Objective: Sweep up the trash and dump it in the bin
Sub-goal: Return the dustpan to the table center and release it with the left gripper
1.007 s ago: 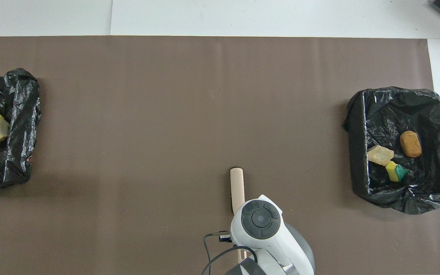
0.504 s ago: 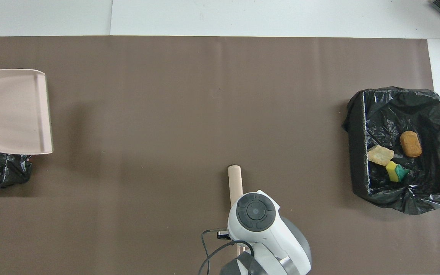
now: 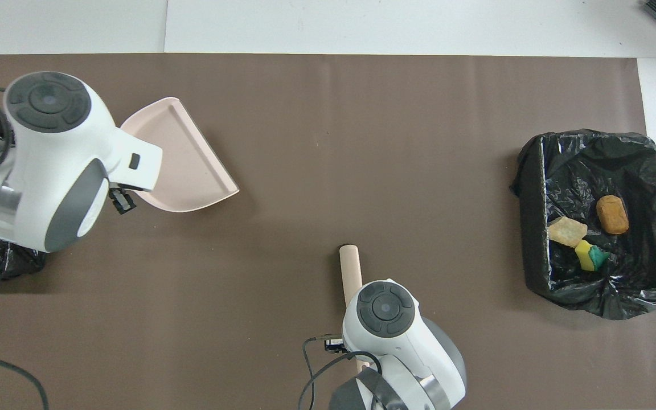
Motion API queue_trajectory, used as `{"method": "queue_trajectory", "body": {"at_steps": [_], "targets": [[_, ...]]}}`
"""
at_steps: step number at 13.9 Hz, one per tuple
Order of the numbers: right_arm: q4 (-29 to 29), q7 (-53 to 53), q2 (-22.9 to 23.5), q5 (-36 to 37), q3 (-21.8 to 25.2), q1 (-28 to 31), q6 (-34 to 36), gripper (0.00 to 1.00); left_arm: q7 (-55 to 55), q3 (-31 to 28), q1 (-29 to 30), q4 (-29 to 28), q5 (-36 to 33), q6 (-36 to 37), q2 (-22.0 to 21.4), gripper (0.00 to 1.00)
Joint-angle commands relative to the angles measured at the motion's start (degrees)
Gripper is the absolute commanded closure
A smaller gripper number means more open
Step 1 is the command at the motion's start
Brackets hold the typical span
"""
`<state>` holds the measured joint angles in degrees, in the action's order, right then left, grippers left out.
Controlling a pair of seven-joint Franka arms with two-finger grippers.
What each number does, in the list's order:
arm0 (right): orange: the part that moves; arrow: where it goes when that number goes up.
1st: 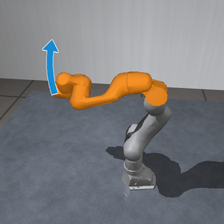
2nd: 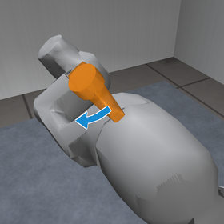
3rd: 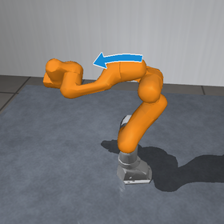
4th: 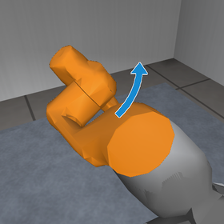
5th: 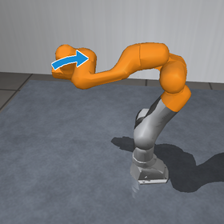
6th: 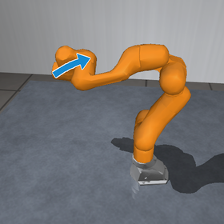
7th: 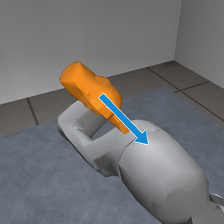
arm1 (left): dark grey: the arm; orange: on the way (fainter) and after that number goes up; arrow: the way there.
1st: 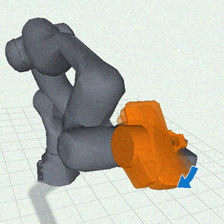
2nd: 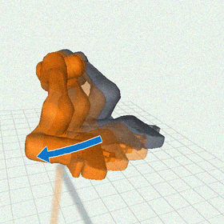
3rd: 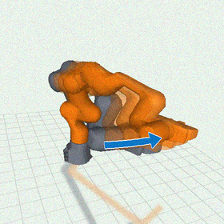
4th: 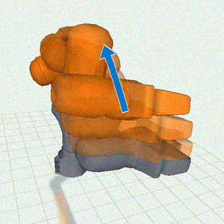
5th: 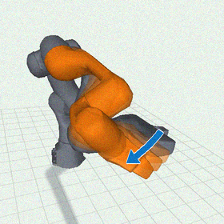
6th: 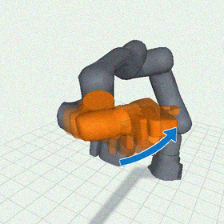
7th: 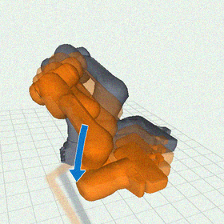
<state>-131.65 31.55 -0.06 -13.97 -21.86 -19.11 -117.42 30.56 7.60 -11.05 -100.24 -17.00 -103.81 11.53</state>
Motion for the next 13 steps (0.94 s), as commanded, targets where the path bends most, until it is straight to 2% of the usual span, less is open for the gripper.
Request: {"method": "queue_trajectory", "body": {"at_steps": [1, 4, 8, 11, 13], "targets": [[3.2, -1.5, 1.4, 1.2, -0.1, 1.4, 1.2, 0.0, -14.8, -1.2, -6.2, 1.9, 4.9, -1.7, 2.7, 1.0], [7.4, -1.6, 0.1, 1.3, -0.1, 4.9, 5.0, 0.0, -31.2, -1.3, -11.1, 3.7, 11.4, -6.6, 6.2, 1.0], [11.0, -9.8, -5.1, 1.6, 0.1, 12.8, 12.7, 0.0, -40.9, -1.3, -13.9, 6.5, 16.0, -8.8, 8.5, 1.0], [15.6, -17.8, -8.3, 4.4, 0.2, 20.4, 19.2, 0.0, -49.4, -1.3, -17.2, 13.0, 16.1, -8.6, 13.6, 1.0], [18.1, -23.1, -9.0, 5.3, 0.8, 24.5, 20.5, 0.0, -54.4, -1.4, -20.2, 17.6, 15.9, -8.3, 18.2, 1.0]]}}
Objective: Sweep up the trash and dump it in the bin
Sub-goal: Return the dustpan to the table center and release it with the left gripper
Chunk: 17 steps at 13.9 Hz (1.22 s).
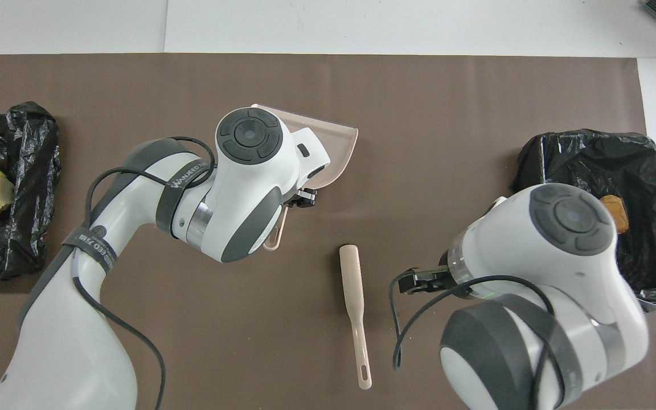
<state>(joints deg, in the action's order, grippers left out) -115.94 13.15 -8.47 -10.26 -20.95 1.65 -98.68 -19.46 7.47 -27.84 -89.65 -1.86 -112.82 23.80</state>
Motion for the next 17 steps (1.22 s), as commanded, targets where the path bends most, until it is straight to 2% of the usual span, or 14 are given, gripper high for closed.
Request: {"method": "queue_trajectory", "body": {"at_steps": [1, 2, 5, 9, 12, 13, 14, 15, 16, 17], "targets": [[4.1, -6.7, -0.6, 3.5, 0.1, 5.1, 2.0, 0.0, -7.1, -1.6, -5.3, 10.2, 0.7, 0.7, 8.8, 1.0], [6.0, -8.0, -0.6, 5.8, 0.2, 6.0, 2.4, 0.0, -9.6, -1.6, -5.5, 13.8, 0.8, 0.8, 11.9, 1.0], [10.5, -8.6, 0.3, 7.5, 0.1, 9.3, 2.4, 0.0, -12.6, -1.4, -5.3, 18.7, 1.0, 0.1, 15.1, 1.0], [12.7, -10.1, 0.6, 7.5, 0.2, 12.0, 2.4, 0.0, -13.5, -1.5, -4.6, 18.5, 2.7, -3.0, 16.1, 1.0], [13.5, -11.7, -0.2, 7.5, 2.8, 12.5, 3.0, 0.0, -13.2, -1.5, -4.7, 18.3, 2.7, -4.7, 16.1, 1.0], [15.4, -11.6, -0.3, 7.5, 3.1, 12.7, 4.7, 0.0, -13.2, -1.6, -4.9, 18.3, 2.6, -5.1, 16.1, 1.0], [17.6, -11.6, -0.2, 7.8, 3.8, 12.8, 7.0, 0.0, -13.2, -1.6, -5.1, 18.2, 2.4, -5.2, 16.0, 0.85], [18.5, -11.7, -0.1, 8.3, 4.9, 12.9, 8.0, 0.0, -13.2, -1.6, -5.1, 18.2, 2.6, -5.0, 15.8, 0.57], [18.6, -11.7, -0.2, 8.2, 6.2, 12.8, 8.2, 0.0, -13.2, -1.6, -5.1, 18.0, 2.6, -4.8, 15.2, 0.34], [18.6, -11.7, -0.2, 8.2, 6.4, 12.7, 8.3, 0.0, -13.2, -1.6, -4.8, 18.0, 2.6, -4.6, 14.9, 0.25]]}}
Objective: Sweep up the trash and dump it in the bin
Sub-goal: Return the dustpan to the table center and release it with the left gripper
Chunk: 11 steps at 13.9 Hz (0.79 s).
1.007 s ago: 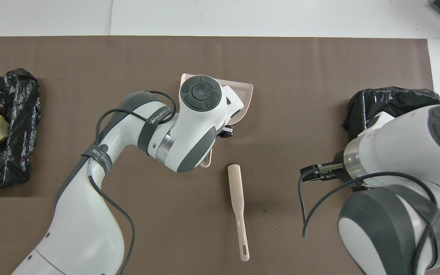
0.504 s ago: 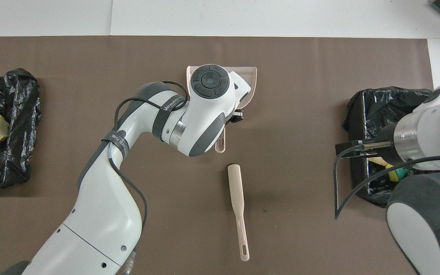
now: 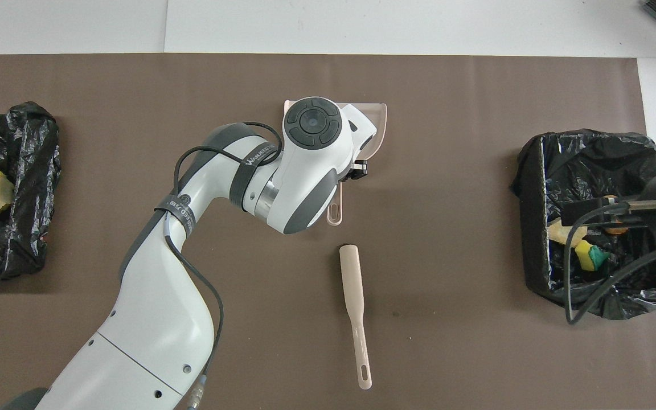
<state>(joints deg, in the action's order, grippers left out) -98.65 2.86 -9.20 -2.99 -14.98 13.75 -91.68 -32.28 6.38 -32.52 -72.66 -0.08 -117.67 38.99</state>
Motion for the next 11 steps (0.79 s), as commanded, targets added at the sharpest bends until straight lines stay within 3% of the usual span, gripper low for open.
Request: {"method": "queue_trajectory", "body": {"at_steps": [1, 2, 5, 8, 11], "targets": [[1.3, -1.3, 0.5, 0.7, 0.2, 0.1, 1.2, 0.0, -0.2, -0.4, 0.0, 0.9, 1.0, 0.5, -1.4, 0.17], [1.3, -1.2, 0.5, 0.4, 0.2, -0.1, 1.2, 0.0, -0.3, -0.6, 0.0, -0.5, 1.0, 1.1, -3.5, 0.0], [1.4, -1.3, 0.5, 0.4, 1.1, 0.5, 1.7, 0.0, 0.2, -0.9, 3.5, -10.9, 0.9, 1.7, -14.1, 0.0], [6.8, -1.5, 1.0, 1.1, 2.6, 0.7, 6.5, 0.0, 1.3, -0.9, 8.7, -20.3, 0.9, 3.1, -23.7, 0.0], [7.3, -5.0, 1.1, 1.3, 7.2, -0.8, 7.0, 0.0, 17.3, -0.9, 16.1, -24.8, 0.9, 8.5, -32.7, 0.0]]}}
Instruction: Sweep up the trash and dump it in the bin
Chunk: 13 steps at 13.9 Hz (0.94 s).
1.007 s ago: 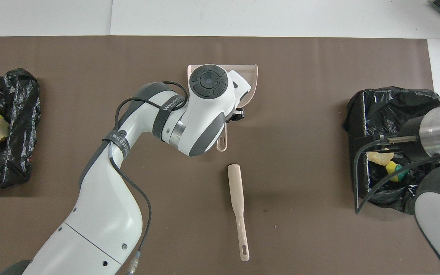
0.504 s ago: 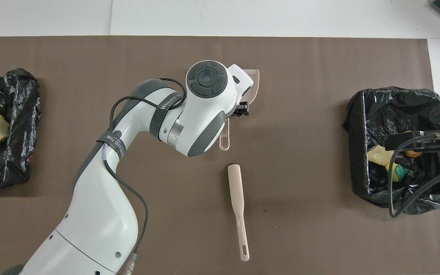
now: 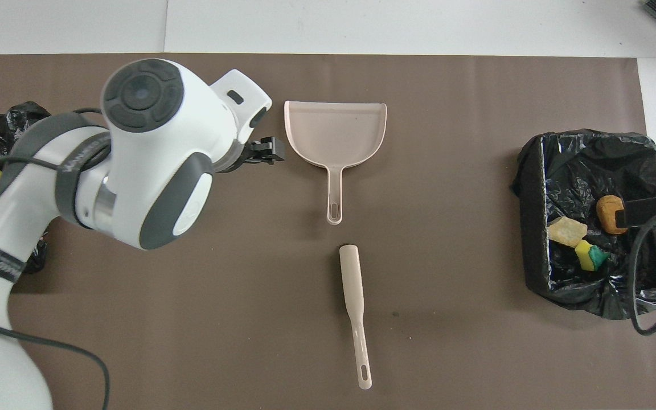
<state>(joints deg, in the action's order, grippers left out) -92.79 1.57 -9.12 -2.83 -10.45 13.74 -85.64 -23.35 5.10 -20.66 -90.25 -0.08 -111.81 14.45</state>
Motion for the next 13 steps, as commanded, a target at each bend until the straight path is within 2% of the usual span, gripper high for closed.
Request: {"method": "queue_trajectory", "body": {"at_steps": [1, 3, 6, 7, 10, 11, 13], "targets": [[1.5, -4.9, 1.0, 2.5, 5.3, -3.6, 0.7, 0.0, 12.5, 0.4, 6.0, -6.9, 0.9, 6.3, -10.1, 0.0], [1.5, -5.1, 1.6, 4.8, 10.2, -8.8, 0.6, 0.0, 17.9, 0.3, 9.0, -6.6, 0.9, 11.2, -14.3, 0.0], [1.6, -4.8, 3.8, 3.9, 11.6, -9.8, 0.7, 0.0, 27.0, 0.1, 13.6, -4.8, 0.9, 19.7, -20.2, 0.0], [2.0, -4.8, 5.0, 4.1, 12.1, -10.0, 1.5, 0.0, 29.2, -0.2, 14.5, -3.3, 0.8, 22.7, -20.9, 0.0], [2.5, -4.6, 4.6, 2.4, 13.1, -10.0, 1.6, 0.0, 32.4, -0.2, 16.7, 4.5, 0.1, 30.1, -19.9, 0.0], [2.3, -4.6, 4.1, 2.4, 13.5, -10.9, 2.2, 0.0, 32.4, -0.3, 17.6, 5.3, 0.2, 31.6, -19.1, 0.0], [1.1, -5.3, 3.0, 2.6, 14.5, -11.1, 3.8, 0.0, 32.8, -0.4, 17.9, 10.6, 0.3, 34.5, -16.1, 0.0]]}}
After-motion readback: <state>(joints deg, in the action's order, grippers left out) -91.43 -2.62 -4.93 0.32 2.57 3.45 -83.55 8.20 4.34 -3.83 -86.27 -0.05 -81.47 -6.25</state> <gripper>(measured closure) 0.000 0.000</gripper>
